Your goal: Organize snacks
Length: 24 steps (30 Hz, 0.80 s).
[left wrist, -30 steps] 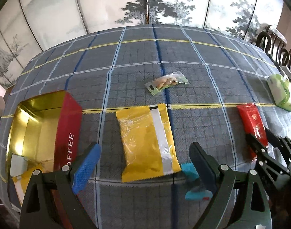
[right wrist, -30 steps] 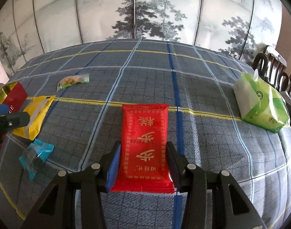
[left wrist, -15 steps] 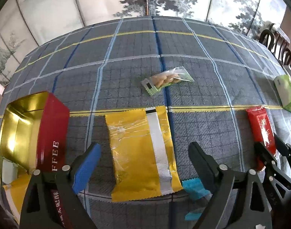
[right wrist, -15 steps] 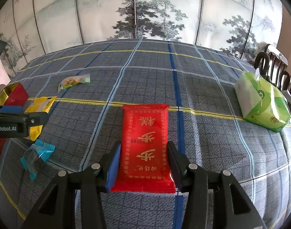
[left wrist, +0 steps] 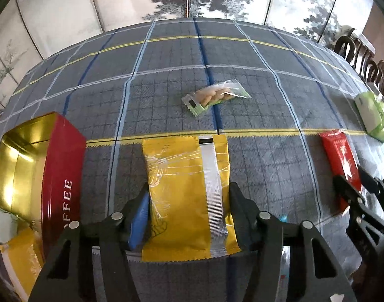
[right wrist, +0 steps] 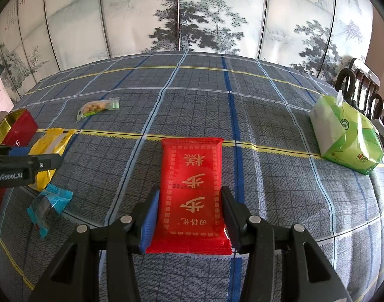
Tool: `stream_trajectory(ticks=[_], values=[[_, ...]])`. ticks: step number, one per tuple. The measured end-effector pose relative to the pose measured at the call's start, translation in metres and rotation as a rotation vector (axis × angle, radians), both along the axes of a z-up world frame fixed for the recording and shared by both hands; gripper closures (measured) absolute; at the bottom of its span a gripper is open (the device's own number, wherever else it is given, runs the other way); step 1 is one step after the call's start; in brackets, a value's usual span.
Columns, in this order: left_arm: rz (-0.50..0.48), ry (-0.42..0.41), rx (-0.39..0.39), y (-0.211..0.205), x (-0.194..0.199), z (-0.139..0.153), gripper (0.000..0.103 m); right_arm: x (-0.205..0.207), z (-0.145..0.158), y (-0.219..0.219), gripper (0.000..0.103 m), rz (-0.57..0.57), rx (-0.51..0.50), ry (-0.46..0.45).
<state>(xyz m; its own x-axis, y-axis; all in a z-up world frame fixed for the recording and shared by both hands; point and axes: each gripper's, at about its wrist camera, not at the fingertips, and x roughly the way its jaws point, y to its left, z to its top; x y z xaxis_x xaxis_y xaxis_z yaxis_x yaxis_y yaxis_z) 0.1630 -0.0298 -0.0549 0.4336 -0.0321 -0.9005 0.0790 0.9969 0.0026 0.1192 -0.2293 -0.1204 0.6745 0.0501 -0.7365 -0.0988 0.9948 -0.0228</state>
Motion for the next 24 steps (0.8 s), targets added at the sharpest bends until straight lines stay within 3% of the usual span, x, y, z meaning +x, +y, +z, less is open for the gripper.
stream_trajectory(ticks=[24], values=[[-0.041,-0.050,0.052,0.004,-0.061,0.030,0.049,0.000,0.000,0.000,0.054,0.000,-0.001,0.000]])
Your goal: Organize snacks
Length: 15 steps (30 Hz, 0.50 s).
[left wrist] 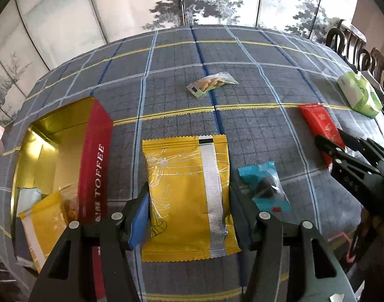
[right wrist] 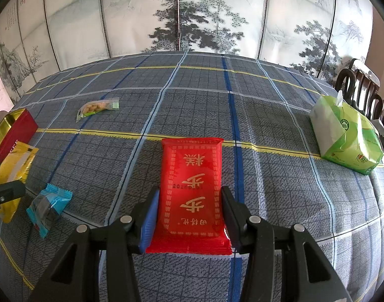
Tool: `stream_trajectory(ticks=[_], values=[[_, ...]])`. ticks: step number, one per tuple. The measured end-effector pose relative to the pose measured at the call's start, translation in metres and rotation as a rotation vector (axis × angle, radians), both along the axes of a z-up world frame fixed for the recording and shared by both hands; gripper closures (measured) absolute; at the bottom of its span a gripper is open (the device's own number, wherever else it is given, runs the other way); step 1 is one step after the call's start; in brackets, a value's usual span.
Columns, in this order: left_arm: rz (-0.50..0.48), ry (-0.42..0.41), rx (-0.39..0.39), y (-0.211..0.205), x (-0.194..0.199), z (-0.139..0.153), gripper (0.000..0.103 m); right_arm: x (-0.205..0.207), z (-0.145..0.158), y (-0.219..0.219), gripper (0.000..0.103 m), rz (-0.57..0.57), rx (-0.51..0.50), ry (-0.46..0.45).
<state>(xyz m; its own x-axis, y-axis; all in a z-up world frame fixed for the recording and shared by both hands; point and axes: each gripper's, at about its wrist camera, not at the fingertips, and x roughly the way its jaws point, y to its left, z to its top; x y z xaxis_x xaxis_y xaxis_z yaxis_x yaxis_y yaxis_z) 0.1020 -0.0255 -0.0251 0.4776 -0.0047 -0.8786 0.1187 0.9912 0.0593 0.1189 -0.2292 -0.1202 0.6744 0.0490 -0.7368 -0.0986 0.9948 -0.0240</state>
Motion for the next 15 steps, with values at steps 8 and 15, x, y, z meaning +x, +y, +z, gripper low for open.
stream_trajectory(ticks=[8,15], values=[[-0.007,-0.039,0.007,0.004,-0.016,0.022,0.049,0.000,0.000,0.000,0.054,0.000,0.000,0.000],[0.014,-0.071,0.028,0.020,-0.028,0.039,0.049,0.000,0.000,0.001,0.054,0.000,-0.001,0.000]])
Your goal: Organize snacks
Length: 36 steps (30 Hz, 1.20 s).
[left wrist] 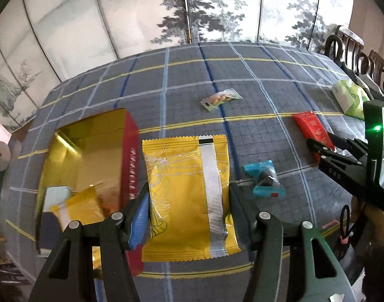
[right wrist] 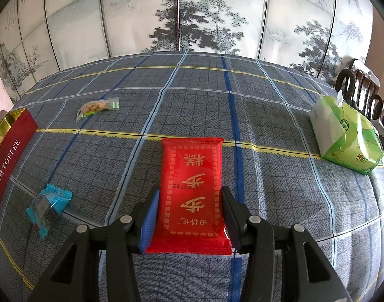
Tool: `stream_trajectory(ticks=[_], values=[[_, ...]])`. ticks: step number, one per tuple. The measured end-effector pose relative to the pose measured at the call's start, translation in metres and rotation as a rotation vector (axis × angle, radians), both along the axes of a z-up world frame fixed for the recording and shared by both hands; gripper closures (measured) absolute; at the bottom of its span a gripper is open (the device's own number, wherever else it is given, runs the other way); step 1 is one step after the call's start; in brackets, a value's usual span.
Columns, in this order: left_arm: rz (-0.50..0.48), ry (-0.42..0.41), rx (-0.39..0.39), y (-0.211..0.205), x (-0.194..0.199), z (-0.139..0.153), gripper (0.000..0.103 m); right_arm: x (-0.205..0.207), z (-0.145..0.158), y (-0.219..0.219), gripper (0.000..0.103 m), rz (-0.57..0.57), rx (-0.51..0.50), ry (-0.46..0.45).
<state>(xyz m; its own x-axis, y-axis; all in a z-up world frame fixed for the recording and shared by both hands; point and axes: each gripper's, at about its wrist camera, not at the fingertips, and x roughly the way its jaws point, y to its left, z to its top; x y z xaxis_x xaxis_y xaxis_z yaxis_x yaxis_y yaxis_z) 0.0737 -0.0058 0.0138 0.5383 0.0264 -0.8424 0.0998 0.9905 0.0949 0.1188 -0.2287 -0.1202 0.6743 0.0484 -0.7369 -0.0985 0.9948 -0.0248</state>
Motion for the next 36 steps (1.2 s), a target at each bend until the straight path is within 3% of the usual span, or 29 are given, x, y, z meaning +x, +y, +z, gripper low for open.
stream_trajectory(ticks=[16,36], values=[[0.124,-0.017,0.015,0.066,-0.014,0.011,0.048,0.000,0.000,0.000,0.054,0.000,0.000,0.000],[0.239,0.021,0.047,0.132,-0.015,-0.010,0.048,0.000,0.000,0.000,0.054,0.000,-0.002,0.001]])
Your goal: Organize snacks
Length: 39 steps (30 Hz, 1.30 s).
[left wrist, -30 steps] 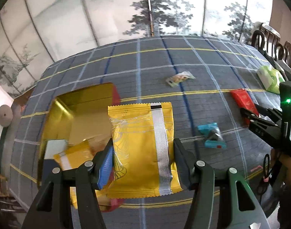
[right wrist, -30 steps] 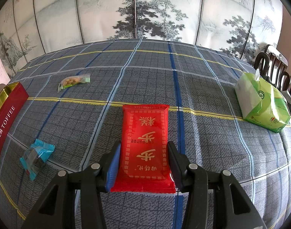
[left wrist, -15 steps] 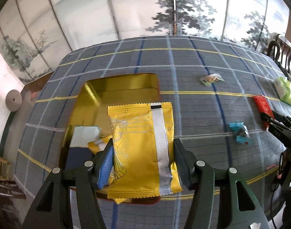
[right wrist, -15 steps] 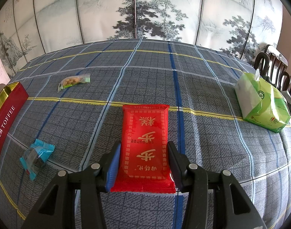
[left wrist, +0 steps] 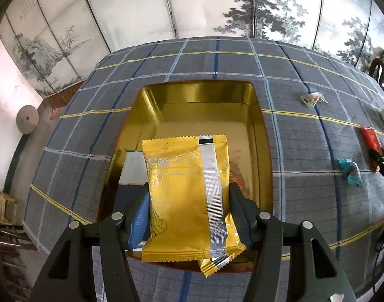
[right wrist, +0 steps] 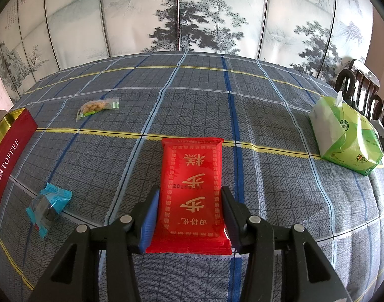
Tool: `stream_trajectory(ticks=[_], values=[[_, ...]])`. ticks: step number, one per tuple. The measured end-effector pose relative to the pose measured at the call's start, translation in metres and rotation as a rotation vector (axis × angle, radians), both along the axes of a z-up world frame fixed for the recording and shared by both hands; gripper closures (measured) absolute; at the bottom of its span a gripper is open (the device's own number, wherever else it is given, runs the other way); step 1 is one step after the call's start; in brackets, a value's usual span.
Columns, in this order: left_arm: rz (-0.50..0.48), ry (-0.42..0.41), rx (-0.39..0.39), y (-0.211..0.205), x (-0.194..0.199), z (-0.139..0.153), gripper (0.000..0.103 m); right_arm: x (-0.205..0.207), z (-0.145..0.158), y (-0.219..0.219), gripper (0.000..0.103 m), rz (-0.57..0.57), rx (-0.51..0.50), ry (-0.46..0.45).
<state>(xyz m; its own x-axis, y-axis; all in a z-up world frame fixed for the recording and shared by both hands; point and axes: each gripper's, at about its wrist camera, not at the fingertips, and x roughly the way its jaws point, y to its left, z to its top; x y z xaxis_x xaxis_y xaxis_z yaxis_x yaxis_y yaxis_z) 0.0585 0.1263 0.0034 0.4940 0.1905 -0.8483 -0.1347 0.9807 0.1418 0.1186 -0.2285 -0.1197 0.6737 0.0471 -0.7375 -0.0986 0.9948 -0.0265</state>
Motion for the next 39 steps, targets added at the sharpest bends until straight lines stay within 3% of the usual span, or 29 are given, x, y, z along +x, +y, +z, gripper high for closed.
stream_trajectory(ticks=[26,39], values=[[-0.007,0.026,0.016,0.006,0.003,-0.014,0.044,0.000,0.000,0.002,0.056,-0.001,-0.006,-0.001],[-0.018,0.008,0.040,0.005,-0.001,-0.006,0.031,-0.001,0.000,0.003,0.057,-0.052,-0.022,0.001]])
